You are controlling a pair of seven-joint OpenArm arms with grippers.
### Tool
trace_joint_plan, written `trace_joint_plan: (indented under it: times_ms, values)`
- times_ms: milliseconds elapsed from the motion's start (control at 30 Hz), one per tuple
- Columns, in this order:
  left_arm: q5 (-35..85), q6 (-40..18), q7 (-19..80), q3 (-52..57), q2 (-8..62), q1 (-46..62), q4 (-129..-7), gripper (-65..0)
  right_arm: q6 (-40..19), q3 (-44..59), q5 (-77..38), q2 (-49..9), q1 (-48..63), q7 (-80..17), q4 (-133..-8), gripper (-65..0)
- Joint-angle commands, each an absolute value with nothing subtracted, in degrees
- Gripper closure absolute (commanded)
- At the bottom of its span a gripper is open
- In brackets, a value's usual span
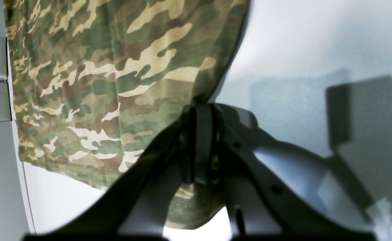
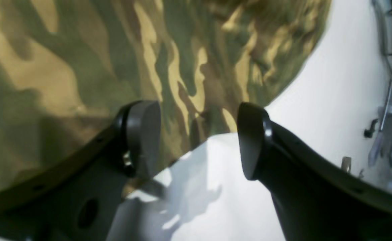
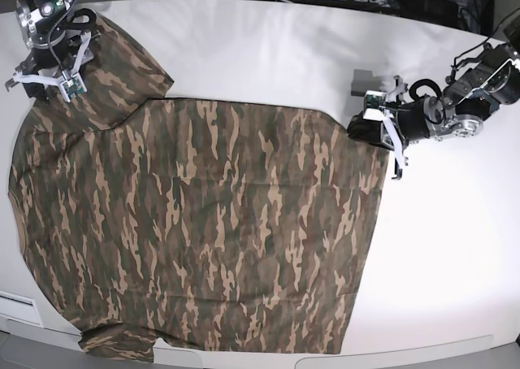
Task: Fold the T-shirt properly
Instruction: 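Move both grippers down to the shirt's shoulder corners and grasp them, then lift the shoulder corners with both grippers and pull them toward the robot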
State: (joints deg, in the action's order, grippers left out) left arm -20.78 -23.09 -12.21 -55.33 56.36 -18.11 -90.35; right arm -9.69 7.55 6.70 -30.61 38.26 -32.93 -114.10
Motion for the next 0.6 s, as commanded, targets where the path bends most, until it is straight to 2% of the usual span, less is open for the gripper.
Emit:
trace_joint_plan:
  times_ms: [0, 167, 433, 467, 500, 567]
  values:
    - [-23.07, -26.28, -8.08, -55.77, 57.63, -17.96, -89.80, 0.0, -9.65, 7.97, 7.22, -31.46, 37.54, -31.73, -113.89, -38.4]
    - [-23.07, -26.28, -8.08, -55.77, 57.63, -17.96, -89.78, 0.0, -10.31, 7.97, 4.89, -31.51, 34.20, -31.68, -109.40, -38.4]
    - [-23.07, -26.30, -8.10, -55.77, 57.63, -17.96, -89.80, 0.0, -15.59, 7.97, 1.80, -31.53, 28.82, -31.48, -102.06, -37.3]
    - [-23.07, -26.30, -8.10, -55.77, 57.63, -17.96, -89.80, 0.0, -16.34, 7.97, 0.67, -31.62, 28.67, -31.48, -102.02, -33.6]
    - [-23.07, -26.30, -8.10, -55.77, 57.63, -17.96, -89.80, 0.0, -16.95, 7.97, -0.32, -31.64, 28.69, -31.48, -102.06, -26.2]
    - [-23.07, -26.30, -8.10, -55.77, 57.63, -17.96, -89.80, 0.0, -16.97, 7.97, -0.47, -31.62, 28.71, -31.55, -102.06, -6.0]
